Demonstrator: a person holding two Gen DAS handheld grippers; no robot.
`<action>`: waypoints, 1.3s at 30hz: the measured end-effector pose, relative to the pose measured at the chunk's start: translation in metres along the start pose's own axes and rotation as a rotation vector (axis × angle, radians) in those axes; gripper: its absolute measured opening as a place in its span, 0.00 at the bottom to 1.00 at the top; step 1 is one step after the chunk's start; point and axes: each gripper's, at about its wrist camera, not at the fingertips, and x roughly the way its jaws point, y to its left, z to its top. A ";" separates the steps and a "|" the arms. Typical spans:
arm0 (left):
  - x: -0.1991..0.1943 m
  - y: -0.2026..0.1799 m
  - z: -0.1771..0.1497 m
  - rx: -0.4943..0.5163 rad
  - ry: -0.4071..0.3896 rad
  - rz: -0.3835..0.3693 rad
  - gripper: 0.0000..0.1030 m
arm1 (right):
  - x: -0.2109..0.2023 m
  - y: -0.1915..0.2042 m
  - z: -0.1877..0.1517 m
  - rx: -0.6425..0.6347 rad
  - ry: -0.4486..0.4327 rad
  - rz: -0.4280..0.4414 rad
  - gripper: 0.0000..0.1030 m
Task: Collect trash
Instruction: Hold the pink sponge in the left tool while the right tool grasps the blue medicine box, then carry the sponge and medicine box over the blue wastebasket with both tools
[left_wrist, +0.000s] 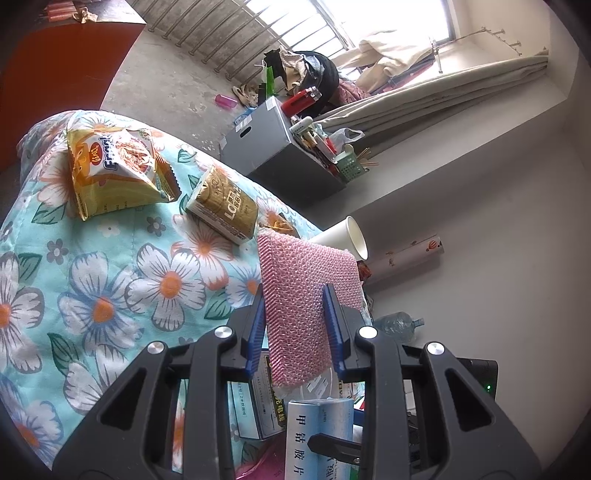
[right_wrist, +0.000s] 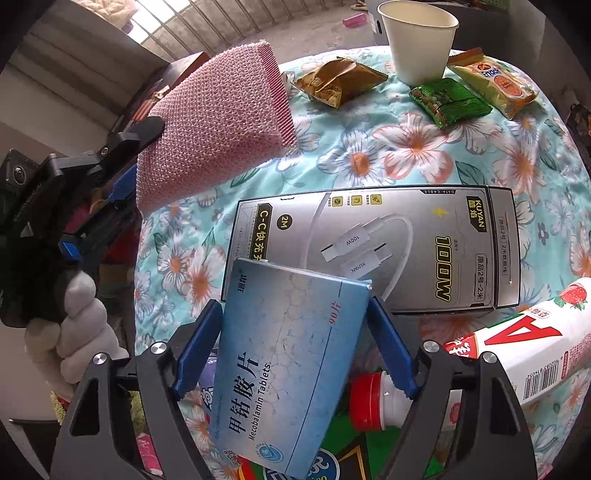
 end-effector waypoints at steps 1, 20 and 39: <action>-0.001 0.000 0.000 -0.001 -0.002 0.002 0.27 | -0.002 -0.001 -0.001 0.002 -0.008 0.012 0.75; -0.060 -0.054 -0.014 0.094 -0.074 0.011 0.27 | -0.124 -0.025 -0.064 -0.055 -0.384 0.241 0.73; -0.026 -0.221 -0.073 0.360 0.057 -0.054 0.27 | -0.249 -0.169 -0.176 0.216 -0.710 0.311 0.73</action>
